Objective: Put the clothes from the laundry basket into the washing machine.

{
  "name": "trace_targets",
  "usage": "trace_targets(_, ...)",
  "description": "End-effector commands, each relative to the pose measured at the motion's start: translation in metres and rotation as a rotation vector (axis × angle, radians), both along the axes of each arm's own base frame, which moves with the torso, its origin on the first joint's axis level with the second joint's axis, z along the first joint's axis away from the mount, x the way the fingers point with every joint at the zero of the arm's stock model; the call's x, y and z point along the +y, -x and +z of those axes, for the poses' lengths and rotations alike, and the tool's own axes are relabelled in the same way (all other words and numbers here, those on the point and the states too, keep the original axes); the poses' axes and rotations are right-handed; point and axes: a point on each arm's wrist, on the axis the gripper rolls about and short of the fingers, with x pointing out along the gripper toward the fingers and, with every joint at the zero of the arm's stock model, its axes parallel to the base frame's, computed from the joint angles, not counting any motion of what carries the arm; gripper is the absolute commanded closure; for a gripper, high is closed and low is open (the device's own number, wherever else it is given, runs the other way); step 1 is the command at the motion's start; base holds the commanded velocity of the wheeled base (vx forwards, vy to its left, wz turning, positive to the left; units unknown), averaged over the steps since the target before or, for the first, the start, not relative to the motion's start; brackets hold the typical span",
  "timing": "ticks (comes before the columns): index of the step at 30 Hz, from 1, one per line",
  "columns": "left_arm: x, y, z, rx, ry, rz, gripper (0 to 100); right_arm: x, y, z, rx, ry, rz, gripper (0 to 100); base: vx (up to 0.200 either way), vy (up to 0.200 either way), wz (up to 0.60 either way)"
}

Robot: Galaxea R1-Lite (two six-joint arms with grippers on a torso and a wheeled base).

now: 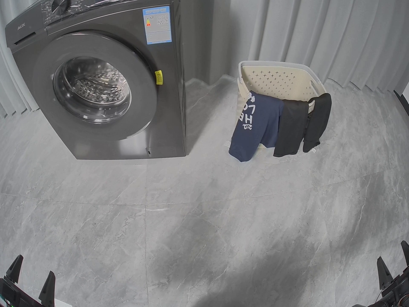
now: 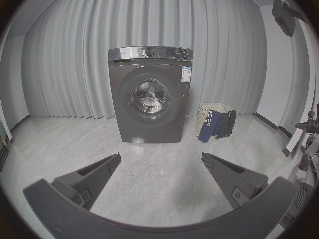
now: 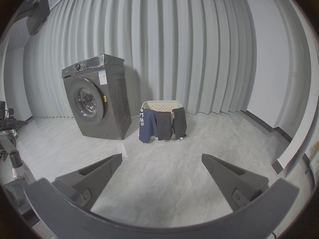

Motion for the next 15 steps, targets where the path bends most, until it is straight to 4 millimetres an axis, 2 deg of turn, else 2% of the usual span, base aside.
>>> trace_targets(1, 0.0, -0.0003, -0.0048, 0.004, 0.001, 0.001, 0, 0.0, 0.0001, -0.0048, -0.001, 0.0, 0.001, 0, 0.0, -0.2, 0.0)
trace_targets(2, 0.0, -0.0003, -0.0048, 0.004, 0.002, 0.001, 0, 0.0, -0.0001, -0.0052, 0.001, 0.0, 0.001, 0, 0.0, -0.2, 0.0)
trace_targets(8, 0.0001, -0.0003, -0.0048, 0.004, 0.004, 0.003, 0, 0.0, 0.0001, -0.005, 0.001, 0.0, 0.001, 0, 0.2, -0.2, 0.0)
trace_targets(15, 0.0001, -0.0003, -0.0048, 0.004, 0.007, 0.003, 0, 0.0, 0.0001, -0.0048, -0.001, 0.003, 0.002, 0, 0.0, 0.0, 0.0)
